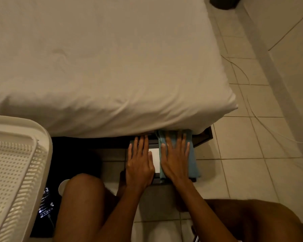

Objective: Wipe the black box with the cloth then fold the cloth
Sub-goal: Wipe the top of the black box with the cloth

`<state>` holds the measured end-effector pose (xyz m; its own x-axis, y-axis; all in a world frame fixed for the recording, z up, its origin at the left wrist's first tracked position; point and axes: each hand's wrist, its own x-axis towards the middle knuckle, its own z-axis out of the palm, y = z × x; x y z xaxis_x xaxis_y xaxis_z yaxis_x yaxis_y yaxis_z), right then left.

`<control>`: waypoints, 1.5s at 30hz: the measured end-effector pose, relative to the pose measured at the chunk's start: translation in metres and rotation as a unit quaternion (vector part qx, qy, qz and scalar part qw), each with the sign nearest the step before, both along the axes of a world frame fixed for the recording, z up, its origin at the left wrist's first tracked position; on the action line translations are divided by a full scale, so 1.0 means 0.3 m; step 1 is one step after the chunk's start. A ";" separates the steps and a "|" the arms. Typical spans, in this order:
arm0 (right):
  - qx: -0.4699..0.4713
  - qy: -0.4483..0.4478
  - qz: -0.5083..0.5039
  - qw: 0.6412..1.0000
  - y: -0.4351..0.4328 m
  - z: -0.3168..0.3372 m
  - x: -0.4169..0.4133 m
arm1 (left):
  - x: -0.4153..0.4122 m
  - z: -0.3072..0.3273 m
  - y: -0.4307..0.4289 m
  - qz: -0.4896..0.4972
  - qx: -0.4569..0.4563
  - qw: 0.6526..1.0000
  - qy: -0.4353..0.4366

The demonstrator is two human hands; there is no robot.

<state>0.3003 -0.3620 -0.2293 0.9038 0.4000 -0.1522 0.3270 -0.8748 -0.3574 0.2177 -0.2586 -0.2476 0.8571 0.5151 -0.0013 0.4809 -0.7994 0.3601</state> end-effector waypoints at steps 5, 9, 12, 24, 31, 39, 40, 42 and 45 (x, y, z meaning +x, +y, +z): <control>0.016 -0.003 0.020 1.000 -0.056 0.001 -0.081 | -0.005 -0.004 0.002 -0.001 -0.009 1.000 0.000; 0.050 0.016 0.059 0.997 -0.105 -0.005 -0.082 | -0.002 -0.006 0.003 -0.001 -0.019 1.000 -0.008; 0.023 0.002 0.100 0.995 -0.124 -0.015 -0.118 | -0.002 -0.005 0.006 -0.002 -0.021 1.000 -0.009; 0.003 0.017 0.090 0.996 -0.118 -0.001 -0.119 | -0.004 -0.003 0.004 -0.006 -0.014 1.000 -0.004; 0.013 0.003 0.083 0.996 -0.073 0.001 -0.056 | -0.002 -0.006 0.004 -0.003 -0.008 1.000 0.002; 0.008 0.009 0.085 0.996 -0.034 0.006 0.006 | -0.003 -0.004 0.001 0.000 -0.008 1.000 0.000; 0.010 0.006 0.077 0.997 -0.041 0.006 -0.014 | -0.002 -0.003 0.000 0.000 -0.010 1.000 -0.001; 0.009 -0.002 0.074 0.997 -0.067 0.004 -0.080 | -0.003 -0.005 0.000 0.001 -0.013 1.000 -0.002; 0.002 -0.004 0.100 0.995 -0.072 -0.010 -0.063 | -0.001 -0.006 0.000 -0.001 -0.012 1.000 0.001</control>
<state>0.2813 -0.3835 -0.2323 0.8072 0.5728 -0.1428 0.4977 -0.7904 -0.3572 0.2173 -0.2585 -0.2495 0.8579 0.5136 -0.0157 0.4807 -0.7913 0.3778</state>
